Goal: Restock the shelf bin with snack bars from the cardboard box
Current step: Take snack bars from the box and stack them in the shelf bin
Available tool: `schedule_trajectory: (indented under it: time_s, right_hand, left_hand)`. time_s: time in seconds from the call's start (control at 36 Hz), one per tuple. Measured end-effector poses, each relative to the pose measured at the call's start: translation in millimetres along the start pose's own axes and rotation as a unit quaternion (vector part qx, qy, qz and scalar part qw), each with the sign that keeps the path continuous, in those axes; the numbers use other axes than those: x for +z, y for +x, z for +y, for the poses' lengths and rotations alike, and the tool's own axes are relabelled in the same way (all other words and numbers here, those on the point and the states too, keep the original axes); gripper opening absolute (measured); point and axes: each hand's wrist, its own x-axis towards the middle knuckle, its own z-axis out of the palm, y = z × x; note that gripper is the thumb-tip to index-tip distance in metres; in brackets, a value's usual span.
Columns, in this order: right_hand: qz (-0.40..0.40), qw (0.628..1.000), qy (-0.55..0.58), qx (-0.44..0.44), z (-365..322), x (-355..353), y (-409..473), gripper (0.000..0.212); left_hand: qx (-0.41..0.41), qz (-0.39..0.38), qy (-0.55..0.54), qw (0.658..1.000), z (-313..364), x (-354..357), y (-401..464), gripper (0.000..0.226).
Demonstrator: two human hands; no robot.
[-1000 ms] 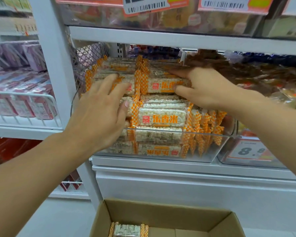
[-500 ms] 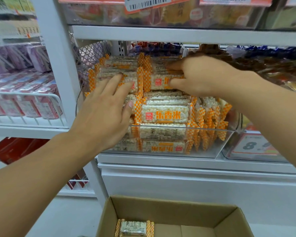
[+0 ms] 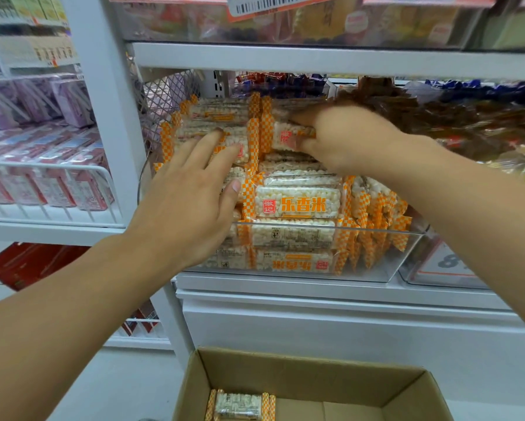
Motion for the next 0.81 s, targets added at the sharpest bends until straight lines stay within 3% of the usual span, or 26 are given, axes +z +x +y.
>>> schedule_trajectory:
  time_s: [0.08, 0.22, 0.39, 0.81]
  right_hand:
    - [-0.070, 0.997, 0.006, -0.016, -1, 4, 3, 0.064]
    - [-0.108, 0.994, 0.009, -0.002, 4, 1, 2, 0.070]
    - [-0.043, 0.999, 0.021, -0.024, 9, -3, -4, 0.071]
    - [0.005, 0.998, -0.040, -0.049, 8, -15, -27, 0.073]
  left_hand:
    - [0.002, -0.004, -0.001, 1.000, -1, 0, 0, 0.060]
    - [0.006, 0.002, -0.005, 1.000, -2, 1, 0, 0.057]
    - [0.007, 0.026, -0.011, 1.000, -4, -2, 2, 0.055]
    - [0.036, 0.046, -0.022, 0.998, -4, -4, 2, 0.054]
